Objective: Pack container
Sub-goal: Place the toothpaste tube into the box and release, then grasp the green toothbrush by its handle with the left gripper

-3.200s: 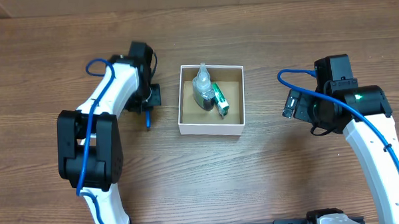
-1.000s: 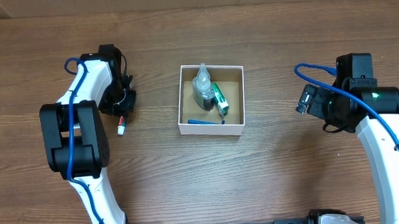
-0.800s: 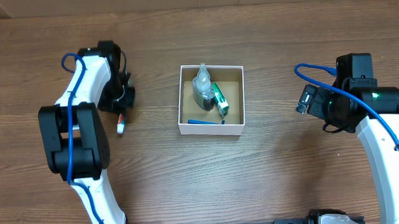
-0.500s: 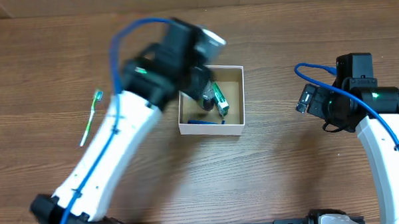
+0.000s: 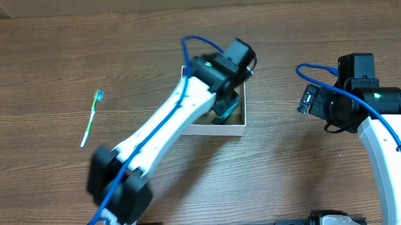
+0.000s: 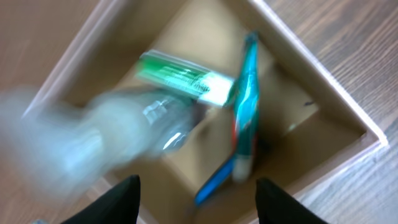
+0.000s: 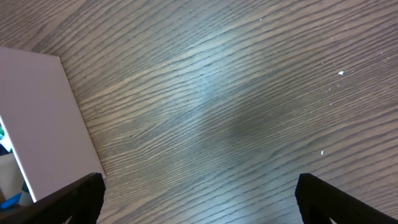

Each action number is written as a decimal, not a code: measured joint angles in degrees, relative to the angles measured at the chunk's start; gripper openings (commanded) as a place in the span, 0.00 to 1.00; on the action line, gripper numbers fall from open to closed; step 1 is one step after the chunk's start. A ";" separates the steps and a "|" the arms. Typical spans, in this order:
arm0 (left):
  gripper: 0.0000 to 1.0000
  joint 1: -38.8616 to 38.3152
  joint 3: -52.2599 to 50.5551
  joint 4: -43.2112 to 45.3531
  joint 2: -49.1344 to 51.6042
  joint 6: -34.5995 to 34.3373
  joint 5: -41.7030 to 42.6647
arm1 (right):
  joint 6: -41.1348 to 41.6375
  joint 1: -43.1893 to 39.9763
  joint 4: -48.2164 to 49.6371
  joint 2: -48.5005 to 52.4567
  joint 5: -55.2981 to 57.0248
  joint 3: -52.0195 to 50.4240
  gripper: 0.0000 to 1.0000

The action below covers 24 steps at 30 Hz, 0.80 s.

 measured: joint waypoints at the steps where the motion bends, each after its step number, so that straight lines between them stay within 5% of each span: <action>1: 0.67 0.79 1.95 -1.90 -2.95 -1.70 -1.86 | 0.00 0.00 -0.07 0.00 0.02 0.00 1.00; 5: 0.76 17.14 5.75 -6.47 -17.49 -11.91 -6.47 | 0.00 0.00 -0.02 0.00 0.00 0.00 1.00; 9: 0.79 45.07 -0.55 -6.88 -14.10 -16.81 -1.09 | 0.02 0.00 0.00 0.00 0.02 0.00 1.00; 15: 0.79 57.81 -16.57 3.32 1.68 -14.56 4.50 | 0.02 0.00 -0.11 0.00 0.00 0.00 1.00; 24: 0.78 57.44 -17.81 6.69 11.87 -12.85 8.35 | 0.00 0.00 -0.13 0.00 0.00 0.00 1.00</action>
